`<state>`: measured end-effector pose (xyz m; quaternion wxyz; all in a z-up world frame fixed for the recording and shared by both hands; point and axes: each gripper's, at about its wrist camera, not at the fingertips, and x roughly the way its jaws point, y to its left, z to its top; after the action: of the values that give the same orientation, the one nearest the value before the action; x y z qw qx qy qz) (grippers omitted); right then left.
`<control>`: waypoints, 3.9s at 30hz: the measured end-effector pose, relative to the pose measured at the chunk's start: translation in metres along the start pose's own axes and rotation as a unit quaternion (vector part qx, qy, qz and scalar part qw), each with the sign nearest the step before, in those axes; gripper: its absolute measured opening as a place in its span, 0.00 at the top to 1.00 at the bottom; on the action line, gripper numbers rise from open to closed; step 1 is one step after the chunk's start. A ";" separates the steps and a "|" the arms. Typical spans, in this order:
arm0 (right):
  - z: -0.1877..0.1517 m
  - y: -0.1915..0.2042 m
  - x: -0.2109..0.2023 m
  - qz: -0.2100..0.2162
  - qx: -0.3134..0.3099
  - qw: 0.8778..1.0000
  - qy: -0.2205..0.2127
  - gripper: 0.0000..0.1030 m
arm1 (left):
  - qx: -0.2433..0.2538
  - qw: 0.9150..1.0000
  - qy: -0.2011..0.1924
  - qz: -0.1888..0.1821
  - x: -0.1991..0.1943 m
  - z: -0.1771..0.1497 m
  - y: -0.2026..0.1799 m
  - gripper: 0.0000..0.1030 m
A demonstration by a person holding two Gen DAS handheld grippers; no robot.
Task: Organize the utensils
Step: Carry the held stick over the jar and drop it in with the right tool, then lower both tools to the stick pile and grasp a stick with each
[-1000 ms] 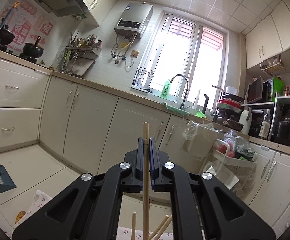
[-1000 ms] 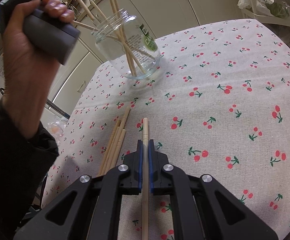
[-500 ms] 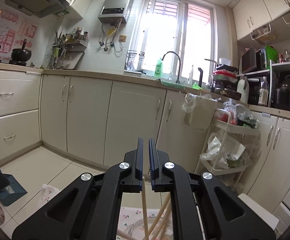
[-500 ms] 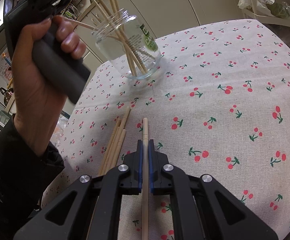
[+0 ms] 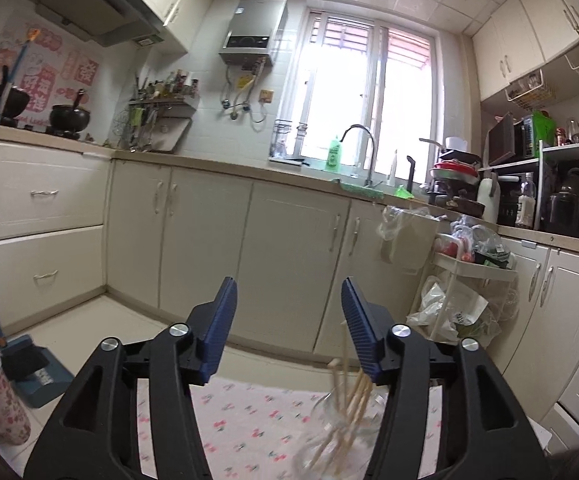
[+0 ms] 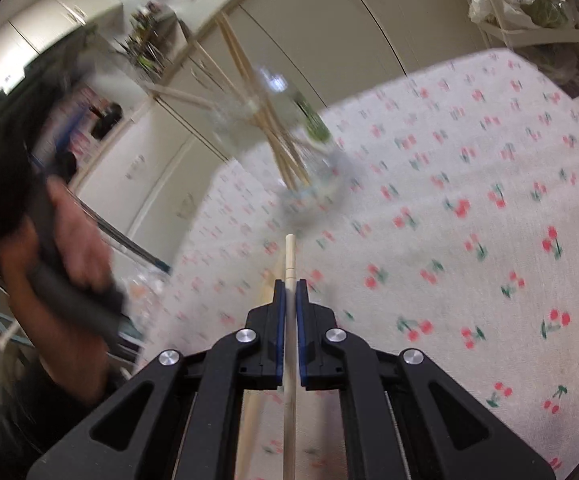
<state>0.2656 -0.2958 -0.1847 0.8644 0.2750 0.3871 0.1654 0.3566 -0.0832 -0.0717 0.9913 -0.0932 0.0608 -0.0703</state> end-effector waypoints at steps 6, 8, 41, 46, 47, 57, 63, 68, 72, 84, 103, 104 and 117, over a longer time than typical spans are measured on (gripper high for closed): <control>0.050 0.034 -0.021 0.047 -0.010 0.995 -0.090 0.94 | -0.023 0.997 0.055 0.042 -0.017 -0.035 0.045 0.46; 0.070 0.046 -0.027 0.056 -0.019 0.991 -0.119 0.94 | -0.035 0.995 0.073 0.055 -0.018 -0.049 0.057 0.46; 0.167 0.068 0.048 -0.109 -0.071 0.937 -0.324 0.94 | -0.113 0.987 0.100 0.058 -0.007 -0.084 0.097 0.45; 0.144 0.076 0.047 -0.106 -0.102 0.942 -0.301 0.94 | -0.110 0.987 0.099 0.060 -0.007 -0.085 0.094 0.43; 0.140 0.077 0.047 -0.106 -0.107 0.943 -0.296 0.94 | -0.108 0.987 0.098 0.060 -0.007 -0.084 0.094 0.43; 0.092 0.074 0.029 -0.108 -0.130 0.962 -0.215 0.81 | -0.093 0.988 0.105 0.063 -0.008 -0.085 0.087 0.37; 0.052 0.065 0.014 -0.126 -0.129 0.973 -0.142 0.71 | -0.075 0.986 0.133 0.068 -0.010 -0.085 0.076 0.31; 0.013 0.053 0.010 -0.144 -0.120 0.980 -0.068 0.66 | -0.057 0.983 0.163 0.059 -0.022 -0.090 0.064 0.26; -0.016 0.047 0.015 -0.158 -0.121 0.980 -0.019 0.66 | -0.043 0.980 0.186 0.055 -0.028 -0.098 0.057 0.23; -0.042 0.054 0.032 -0.177 -0.132 0.975 0.036 0.66 | -0.049 0.970 0.228 0.064 -0.032 -0.106 0.061 0.17; -0.050 0.049 0.027 -0.216 -0.139 0.965 0.050 0.56 | -0.115 0.953 0.273 0.062 -0.018 -0.121 0.080 0.11; -0.052 0.051 0.029 -0.214 -0.145 0.965 0.053 0.56 | -0.113 0.953 0.273 0.060 -0.017 -0.121 0.079 0.11; -0.043 0.026 0.015 -0.212 -0.121 0.969 0.042 0.84 | 0.061 0.924 0.377 0.003 -0.018 -0.138 0.012 0.11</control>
<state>0.2408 -0.2528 -0.2017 0.8894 0.0724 0.4499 0.0357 0.3218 -0.0936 -0.2067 0.8990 0.0013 0.4262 -0.1009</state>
